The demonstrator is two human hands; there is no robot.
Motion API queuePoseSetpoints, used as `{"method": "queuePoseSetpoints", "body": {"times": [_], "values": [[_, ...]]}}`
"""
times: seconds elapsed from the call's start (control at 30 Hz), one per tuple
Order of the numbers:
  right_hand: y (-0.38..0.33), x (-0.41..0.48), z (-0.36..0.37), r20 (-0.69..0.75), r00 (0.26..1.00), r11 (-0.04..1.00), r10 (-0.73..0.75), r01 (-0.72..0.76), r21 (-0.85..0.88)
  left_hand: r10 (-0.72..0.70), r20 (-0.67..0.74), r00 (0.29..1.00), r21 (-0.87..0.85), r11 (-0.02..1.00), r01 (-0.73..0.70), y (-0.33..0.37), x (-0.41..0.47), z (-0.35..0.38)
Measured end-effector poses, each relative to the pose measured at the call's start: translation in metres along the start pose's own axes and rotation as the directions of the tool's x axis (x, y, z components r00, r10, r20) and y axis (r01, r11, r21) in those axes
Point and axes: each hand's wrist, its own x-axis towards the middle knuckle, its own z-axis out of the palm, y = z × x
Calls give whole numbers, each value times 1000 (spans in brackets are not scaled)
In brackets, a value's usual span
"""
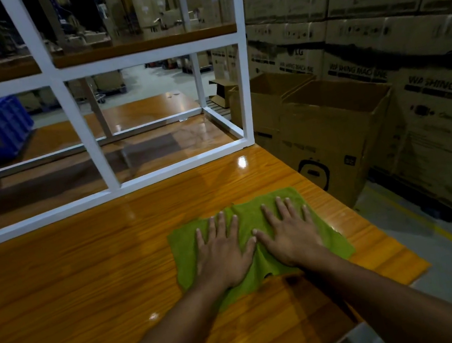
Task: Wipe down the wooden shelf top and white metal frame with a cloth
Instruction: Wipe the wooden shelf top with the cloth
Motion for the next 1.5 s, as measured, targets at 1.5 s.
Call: {"method": "queuePoseSetpoints", "body": {"times": [1.5], "values": [[40,-86,-3,-44,999,999,31,-30,26,27,15,1000,-6,1000,-27,58,-62,5]]}}
